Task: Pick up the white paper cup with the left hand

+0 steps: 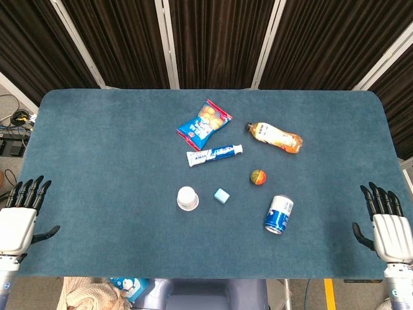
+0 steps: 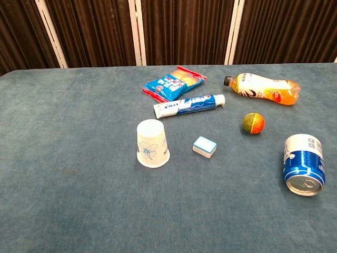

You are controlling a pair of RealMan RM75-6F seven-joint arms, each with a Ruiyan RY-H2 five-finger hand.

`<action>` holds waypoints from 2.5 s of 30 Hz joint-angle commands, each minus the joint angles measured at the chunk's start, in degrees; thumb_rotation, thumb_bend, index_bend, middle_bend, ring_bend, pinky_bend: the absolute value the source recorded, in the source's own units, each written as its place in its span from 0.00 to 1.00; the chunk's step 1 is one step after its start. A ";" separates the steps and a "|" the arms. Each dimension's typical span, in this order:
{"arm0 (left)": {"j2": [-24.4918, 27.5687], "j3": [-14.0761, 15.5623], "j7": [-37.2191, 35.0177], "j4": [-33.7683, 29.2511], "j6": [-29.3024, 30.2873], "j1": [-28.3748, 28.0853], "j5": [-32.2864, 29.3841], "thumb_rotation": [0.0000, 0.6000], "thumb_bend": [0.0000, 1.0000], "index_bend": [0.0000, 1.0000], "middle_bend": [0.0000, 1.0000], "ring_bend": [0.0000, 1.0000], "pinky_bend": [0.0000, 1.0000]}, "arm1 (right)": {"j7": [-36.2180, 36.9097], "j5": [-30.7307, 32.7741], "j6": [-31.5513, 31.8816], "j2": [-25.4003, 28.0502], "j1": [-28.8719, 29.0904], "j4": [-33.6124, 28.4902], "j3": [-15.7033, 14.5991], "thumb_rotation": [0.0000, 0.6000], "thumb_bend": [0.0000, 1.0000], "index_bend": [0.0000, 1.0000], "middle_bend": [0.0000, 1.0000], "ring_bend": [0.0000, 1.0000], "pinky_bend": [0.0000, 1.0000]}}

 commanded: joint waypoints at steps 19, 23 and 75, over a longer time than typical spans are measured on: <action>0.32 0.78 1.74 0.06 -1.18 -1.05 2.20 1.00 0.09 0.00 0.00 0.00 0.00 | 0.01 0.31 -0.49 0.07 0.09 -0.02 -0.03 1.00 0.39 0.00 0.00 0.00 0.02; 1.30 0.40 2.60 -1.81 -3.46 -2.92 2.83 1.00 0.09 0.00 0.00 0.00 0.00 | -0.03 0.55 -0.71 0.10 0.09 0.02 -0.08 1.00 0.38 0.00 0.00 0.00 0.02; -29.85 -10.81 38.17 1.35 -30.15 -40.93 -29.76 1.00 0.26 0.15 0.30 0.29 0.35 | 3.40 2.15 -1.18 1.79 -0.58 -1.21 0.20 1.00 0.39 0.00 0.00 0.00 0.02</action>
